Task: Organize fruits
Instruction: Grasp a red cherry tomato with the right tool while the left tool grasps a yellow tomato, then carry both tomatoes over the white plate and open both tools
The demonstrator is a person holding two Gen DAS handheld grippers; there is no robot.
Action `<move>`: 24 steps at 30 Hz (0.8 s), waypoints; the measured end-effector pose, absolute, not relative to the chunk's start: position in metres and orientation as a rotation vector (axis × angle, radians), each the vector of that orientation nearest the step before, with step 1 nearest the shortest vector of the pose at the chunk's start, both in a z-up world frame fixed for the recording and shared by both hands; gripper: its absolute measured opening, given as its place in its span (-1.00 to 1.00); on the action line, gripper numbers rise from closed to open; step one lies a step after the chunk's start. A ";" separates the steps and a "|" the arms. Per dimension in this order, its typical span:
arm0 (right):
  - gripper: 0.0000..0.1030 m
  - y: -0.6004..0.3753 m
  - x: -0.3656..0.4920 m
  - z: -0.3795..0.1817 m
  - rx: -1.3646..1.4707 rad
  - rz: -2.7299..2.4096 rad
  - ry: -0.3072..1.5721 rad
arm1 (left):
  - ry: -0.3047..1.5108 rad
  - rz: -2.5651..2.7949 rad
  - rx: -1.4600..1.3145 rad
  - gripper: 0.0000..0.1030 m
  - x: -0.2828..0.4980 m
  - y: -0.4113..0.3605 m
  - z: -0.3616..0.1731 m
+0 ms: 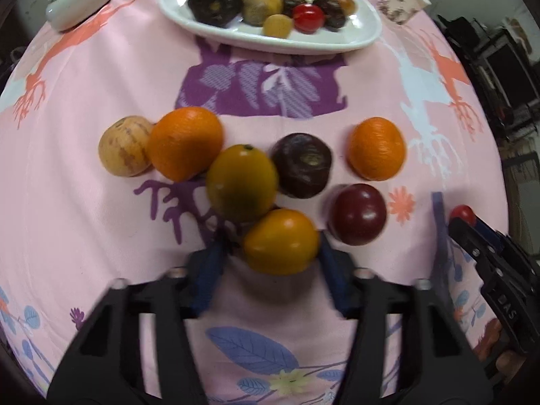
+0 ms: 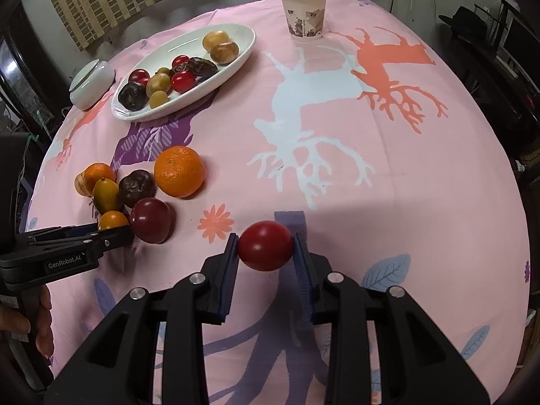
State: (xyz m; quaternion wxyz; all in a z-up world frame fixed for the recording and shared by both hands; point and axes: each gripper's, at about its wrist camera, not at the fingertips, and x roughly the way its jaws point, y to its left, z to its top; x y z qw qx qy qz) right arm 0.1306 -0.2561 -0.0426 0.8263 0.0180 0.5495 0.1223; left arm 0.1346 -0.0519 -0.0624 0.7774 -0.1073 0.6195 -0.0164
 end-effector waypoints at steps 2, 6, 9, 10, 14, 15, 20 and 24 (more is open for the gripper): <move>-0.37 -0.252 0.130 -0.041 0.036 0.275 1.164 | 1.328 -0.024 -0.248 -0.15 0.130 -0.049 -0.058; -0.37 -0.244 0.129 -0.035 0.033 0.302 1.155 | 1.319 -0.031 -0.315 -0.15 0.116 -0.033 -0.048; -0.37 -0.240 0.130 -0.031 0.037 0.315 1.150 | 1.295 -0.030 -0.312 -0.15 0.101 -0.021 -0.037; -0.37 -0.238 0.130 -0.029 0.039 0.320 1.148 | 1.291 -0.028 -0.315 -0.15 0.099 -0.017 -0.034; -0.37 -0.229 0.136 -0.016 0.051 0.352 1.129 | 1.267 -0.032 -0.372 -0.15 0.092 -0.002 -0.021; -0.37 -0.227 0.137 -0.012 0.051 0.361 1.120 | 1.255 -0.033 -0.376 -0.15 0.091 0.002 -0.016; -0.37 -0.217 0.155 0.018 0.058 0.401 1.052 | 1.174 -0.058 -0.390 -0.15 0.110 0.009 0.012; -0.37 -0.206 0.179 0.037 0.072 0.436 1.002 | 1.131 -0.054 -0.378 -0.15 0.139 0.011 0.027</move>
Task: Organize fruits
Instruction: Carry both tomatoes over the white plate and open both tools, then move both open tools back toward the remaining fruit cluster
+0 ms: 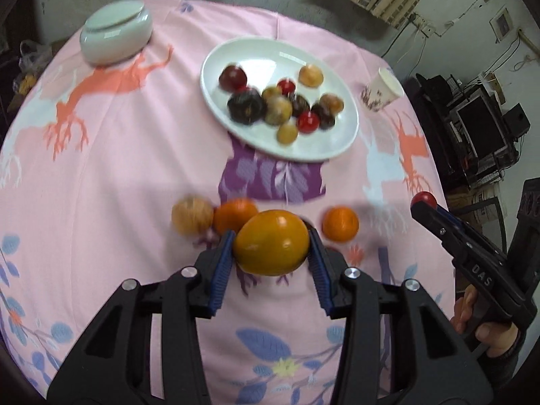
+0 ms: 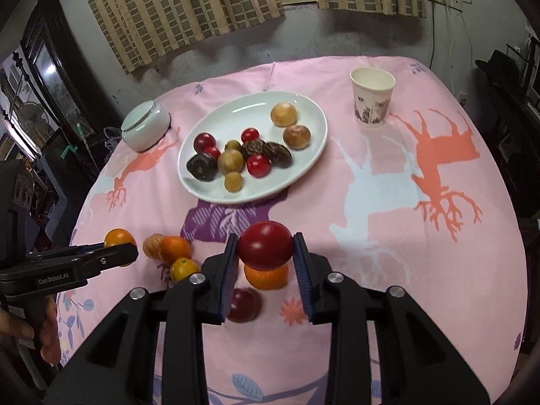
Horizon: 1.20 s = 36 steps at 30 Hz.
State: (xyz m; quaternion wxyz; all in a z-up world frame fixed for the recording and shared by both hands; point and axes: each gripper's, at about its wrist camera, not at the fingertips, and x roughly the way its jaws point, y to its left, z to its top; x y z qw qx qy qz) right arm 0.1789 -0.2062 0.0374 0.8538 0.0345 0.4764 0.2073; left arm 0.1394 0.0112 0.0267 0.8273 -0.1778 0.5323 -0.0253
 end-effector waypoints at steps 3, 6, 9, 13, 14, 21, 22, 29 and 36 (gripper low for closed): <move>-0.37 -0.196 0.203 0.044 0.081 0.451 0.979 | 1.110 -0.064 -0.363 -0.15 0.173 0.011 0.036; -0.37 -0.184 0.233 0.044 0.113 0.465 0.977 | 1.100 -0.057 -0.377 -0.15 0.212 0.015 0.038; -0.36 -0.172 0.262 0.038 0.136 0.482 1.004 | 1.083 -0.031 -0.376 -0.15 0.238 0.020 0.037; -0.36 -0.154 0.290 0.026 0.092 0.473 1.012 | 1.097 -0.022 -0.340 -0.15 0.268 0.022 0.027; -0.36 -0.151 0.297 0.022 0.083 0.468 1.011 | 1.100 -0.012 -0.330 -0.15 0.274 0.023 0.025; -0.36 -0.136 0.329 -0.010 0.041 0.440 1.073 | 1.072 0.074 -0.284 0.34 0.305 0.030 0.016; -0.35 -0.137 0.329 -0.011 0.042 0.438 1.072 | 1.050 0.103 -0.267 0.46 0.303 0.030 0.019; 0.43 -0.152 0.319 0.001 0.132 0.451 0.959 | 1.017 0.149 -0.294 0.61 0.284 0.047 0.030; 0.44 -0.168 0.294 0.015 0.217 0.490 1.013 | 1.030 0.208 -0.217 0.72 0.225 0.080 0.042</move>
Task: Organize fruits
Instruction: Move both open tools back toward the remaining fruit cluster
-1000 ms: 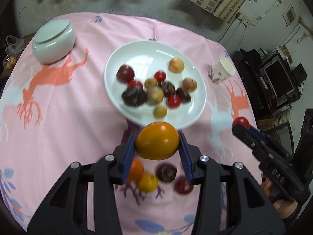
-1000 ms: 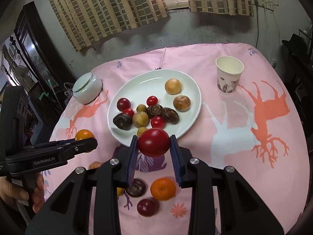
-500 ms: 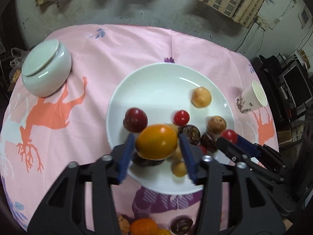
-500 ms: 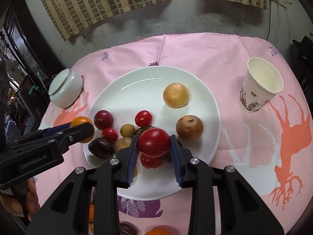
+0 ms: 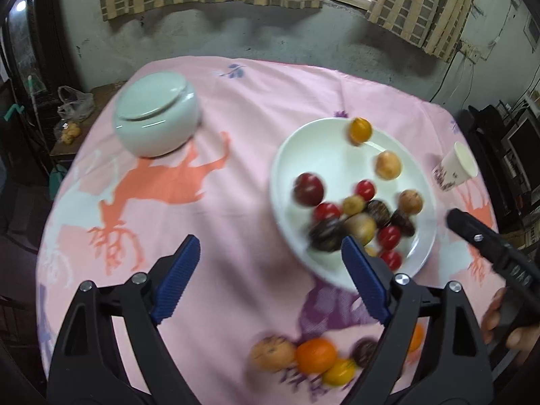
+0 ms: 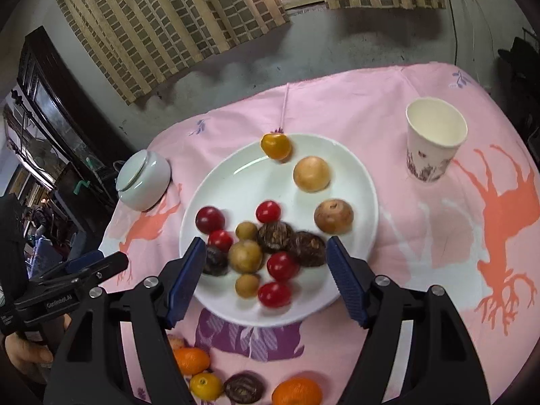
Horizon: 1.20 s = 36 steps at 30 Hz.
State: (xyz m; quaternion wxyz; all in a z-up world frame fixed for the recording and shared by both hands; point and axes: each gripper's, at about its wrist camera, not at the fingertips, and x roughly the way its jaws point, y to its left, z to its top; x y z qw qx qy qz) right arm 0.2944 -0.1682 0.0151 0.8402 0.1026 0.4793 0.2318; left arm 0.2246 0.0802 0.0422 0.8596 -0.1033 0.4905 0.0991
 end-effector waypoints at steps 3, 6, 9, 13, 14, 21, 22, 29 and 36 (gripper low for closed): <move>0.46 -0.184 0.265 0.009 0.223 0.478 1.045 | 1.042 0.260 -0.175 0.76 0.194 0.096 0.041; 0.47 -0.205 0.231 -0.004 0.248 0.447 1.092 | 1.071 0.290 -0.194 0.77 0.163 0.108 0.032; 0.49 -0.225 0.195 -0.021 0.267 0.400 1.156 | 1.120 0.304 -0.239 0.77 0.133 0.110 0.016; 0.52 -0.240 0.155 -0.040 0.252 0.363 1.241 | 1.183 0.302 -0.266 0.77 0.100 0.099 -0.007; 0.52 -0.242 0.145 -0.043 0.240 0.356 1.254 | 1.194 0.306 -0.244 0.77 0.094 0.095 -0.012; 0.53 -0.232 0.110 -0.053 0.195 0.350 1.302 | 1.236 0.265 -0.221 0.77 0.073 0.071 -0.020; 0.53 -0.229 0.108 -0.054 0.170 0.334 1.299 | 1.235 0.260 -0.216 0.77 0.071 0.068 -0.019; 0.53 -0.207 0.092 -0.056 0.107 0.375 1.312 | 1.251 0.244 -0.187 0.80 0.063 0.057 -0.022; 0.53 -0.200 0.094 -0.060 0.110 0.383 1.338 | 1.270 0.235 -0.182 0.80 0.067 0.056 -0.033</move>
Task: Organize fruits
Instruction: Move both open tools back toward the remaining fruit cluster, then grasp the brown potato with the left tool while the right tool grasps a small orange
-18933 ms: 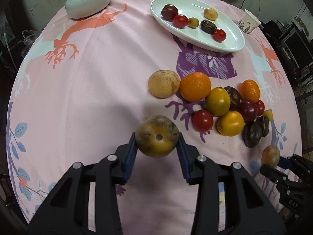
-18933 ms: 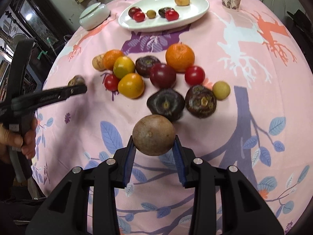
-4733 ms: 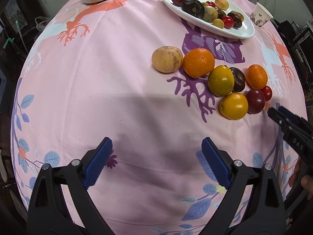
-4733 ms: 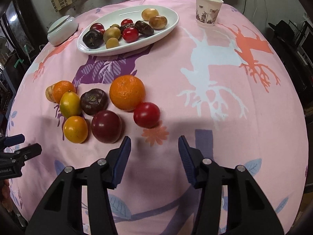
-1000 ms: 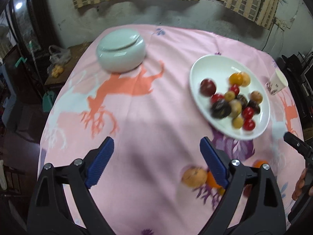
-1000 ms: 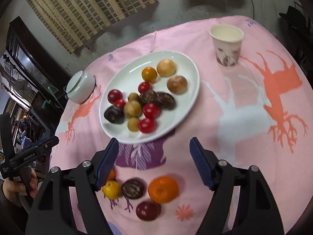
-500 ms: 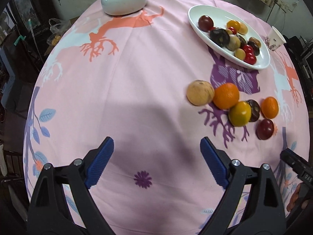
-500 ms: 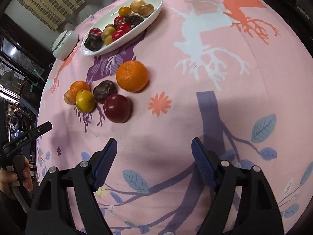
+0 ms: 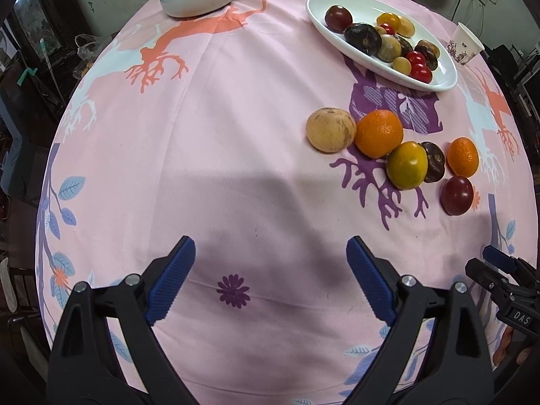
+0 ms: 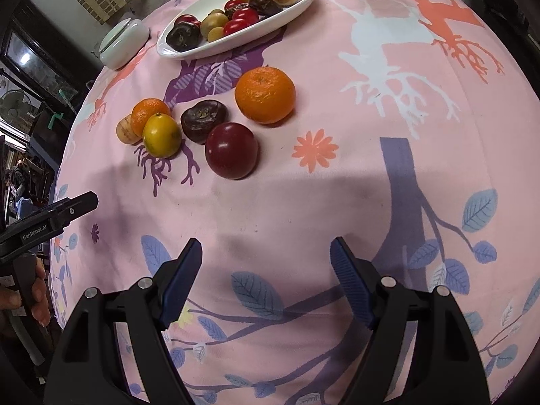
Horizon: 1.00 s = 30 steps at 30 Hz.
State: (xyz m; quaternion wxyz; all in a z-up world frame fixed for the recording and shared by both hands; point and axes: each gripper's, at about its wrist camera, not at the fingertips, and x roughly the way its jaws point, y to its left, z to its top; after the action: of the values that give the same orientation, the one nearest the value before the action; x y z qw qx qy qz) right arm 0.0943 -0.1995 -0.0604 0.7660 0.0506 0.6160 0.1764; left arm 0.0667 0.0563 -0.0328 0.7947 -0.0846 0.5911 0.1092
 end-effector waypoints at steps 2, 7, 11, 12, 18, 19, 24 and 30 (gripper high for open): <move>0.53 -0.199 0.097 -0.062 0.116 0.388 1.349 | 1.267 0.236 -0.177 0.80 0.070 0.057 -0.034; 0.53 -0.199 0.103 -0.066 0.133 0.396 1.350 | 1.248 0.242 -0.161 0.80 0.080 0.058 -0.037; 0.53 -0.201 0.109 -0.066 0.148 0.402 1.353 | 1.221 0.215 -0.144 0.80 0.095 0.054 -0.040; 0.53 -0.202 0.110 -0.065 0.155 0.406 1.355 | 1.214 0.206 -0.141 0.80 0.100 0.053 -0.041; 0.53 -0.212 0.119 -0.060 0.336 0.463 1.379 | 1.236 0.144 -0.079 0.78 0.126 0.036 -0.053; 0.53 -0.212 0.120 -0.059 0.334 0.464 1.372 | 1.231 0.140 -0.063 0.78 0.129 0.034 -0.054; 0.53 -0.215 0.124 -0.058 0.342 0.450 1.372 | 1.207 0.080 -0.164 0.78 0.146 0.040 -0.060; 0.53 -0.213 0.126 -0.060 0.316 0.431 1.389 | 1.197 0.068 -0.114 -0.01 0.160 0.039 -0.068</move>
State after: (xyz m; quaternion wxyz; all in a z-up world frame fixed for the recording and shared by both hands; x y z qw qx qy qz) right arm 0.1265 -0.2126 -0.0603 0.7356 0.1439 0.6322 0.1964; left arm 0.1603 0.0387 -0.0679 0.8241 -0.0538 0.5629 0.0321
